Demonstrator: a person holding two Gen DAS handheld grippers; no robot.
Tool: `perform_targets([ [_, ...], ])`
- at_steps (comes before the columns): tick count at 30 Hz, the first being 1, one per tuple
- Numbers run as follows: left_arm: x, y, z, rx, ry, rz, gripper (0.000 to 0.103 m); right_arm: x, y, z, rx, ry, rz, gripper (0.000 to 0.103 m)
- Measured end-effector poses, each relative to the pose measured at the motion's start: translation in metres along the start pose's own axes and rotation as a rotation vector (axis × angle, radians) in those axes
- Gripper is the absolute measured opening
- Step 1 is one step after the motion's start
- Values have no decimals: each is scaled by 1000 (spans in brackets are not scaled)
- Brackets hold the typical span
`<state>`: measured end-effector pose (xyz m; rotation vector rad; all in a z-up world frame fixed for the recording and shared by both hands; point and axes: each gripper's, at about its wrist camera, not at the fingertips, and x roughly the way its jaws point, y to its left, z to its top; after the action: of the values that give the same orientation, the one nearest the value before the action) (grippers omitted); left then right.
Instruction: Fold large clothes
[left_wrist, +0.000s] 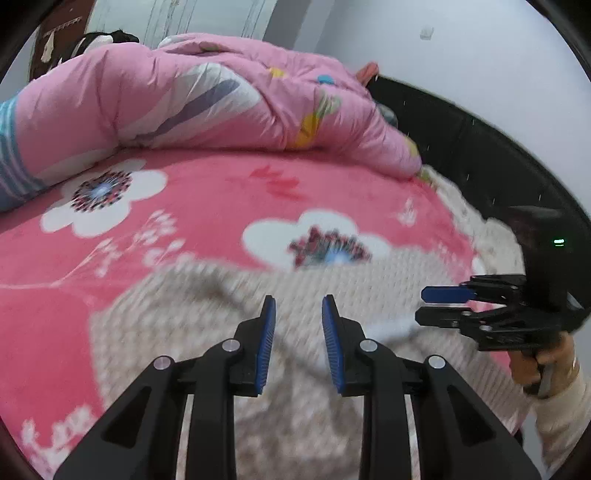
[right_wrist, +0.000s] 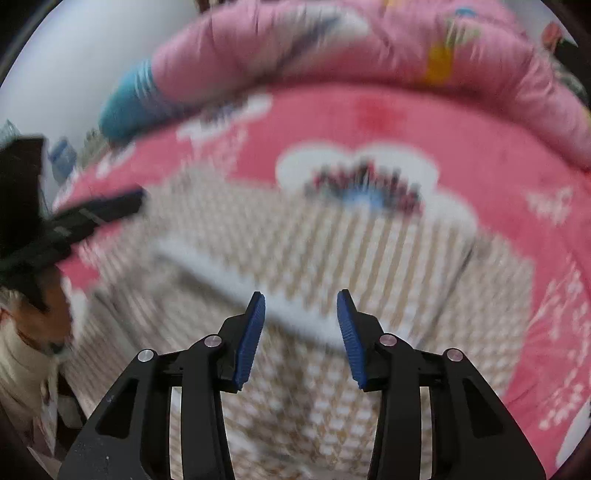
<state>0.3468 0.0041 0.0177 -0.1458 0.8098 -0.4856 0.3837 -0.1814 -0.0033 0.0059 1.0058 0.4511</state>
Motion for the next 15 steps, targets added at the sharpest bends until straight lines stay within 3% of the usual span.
perform_targets([
  [3, 38, -2, 23, -38, 47, -32, 25, 6, -1, 27, 5, -47, -36, 43],
  [6, 85, 5, 24, -12, 160, 129, 25, 52, -18, 35, 12, 33, -141, 44],
  [7, 97, 12, 20, -6, 195, 152, 25, 68, -31, 26, 15, 87, -180, 44],
  [10, 90, 37, 9, -91, 179, 72, 25, 66, -61, -4, 34, 73, -85, 44],
  [12, 82, 41, 6, -88, 182, 59, 25, 51, -72, -13, 60, 64, -62, 44],
  [15, 63, 33, 11, -11, 153, 129, 24, 26, -72, -9, 56, 79, -111, 45],
])
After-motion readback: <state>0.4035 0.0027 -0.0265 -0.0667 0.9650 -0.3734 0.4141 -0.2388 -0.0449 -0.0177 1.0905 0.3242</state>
